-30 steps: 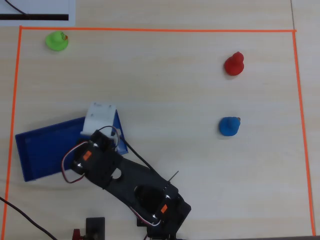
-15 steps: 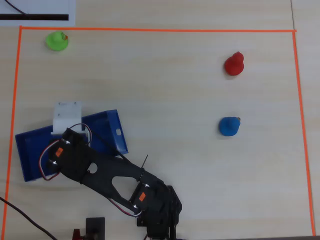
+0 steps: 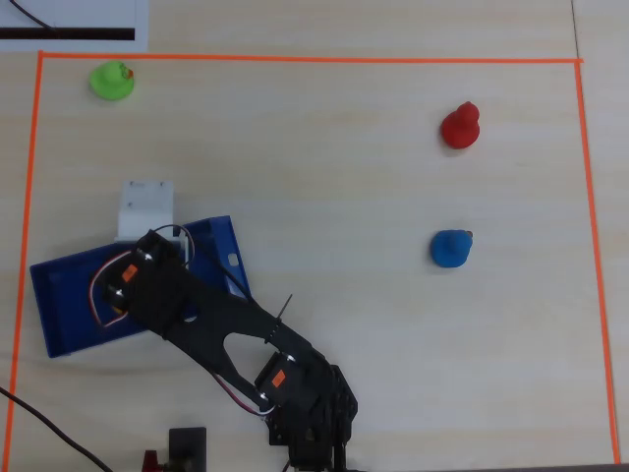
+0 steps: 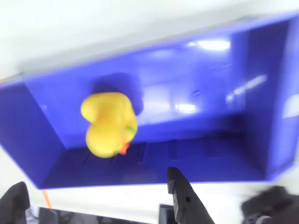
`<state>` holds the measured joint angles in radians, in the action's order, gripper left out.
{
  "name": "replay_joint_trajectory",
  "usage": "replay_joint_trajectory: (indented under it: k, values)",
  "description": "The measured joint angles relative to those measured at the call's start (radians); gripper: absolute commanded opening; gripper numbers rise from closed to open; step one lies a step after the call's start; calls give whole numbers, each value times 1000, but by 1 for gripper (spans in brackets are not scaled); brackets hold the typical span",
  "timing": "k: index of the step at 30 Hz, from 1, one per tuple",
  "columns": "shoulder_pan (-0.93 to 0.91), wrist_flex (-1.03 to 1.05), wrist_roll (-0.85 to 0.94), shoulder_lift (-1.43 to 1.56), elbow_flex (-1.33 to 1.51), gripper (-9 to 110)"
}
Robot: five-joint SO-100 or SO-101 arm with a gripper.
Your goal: Grasp yellow duck and put it into box.
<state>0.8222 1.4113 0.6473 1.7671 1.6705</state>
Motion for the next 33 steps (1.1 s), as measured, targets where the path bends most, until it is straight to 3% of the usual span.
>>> replay_joint_trajectory:
  k: [6, 13, 16, 22, 33]
  values:
    - [-304, -117, 192, 275, 141, 0]
    - [-595, -522, 414, 759, 848, 0]
    - [-681, -588, 477, 974, 1114, 0]
    - [-795, -499, 555, 1358, 1439, 0]
    - [-831, -132, 612, 1543, 1448, 1]
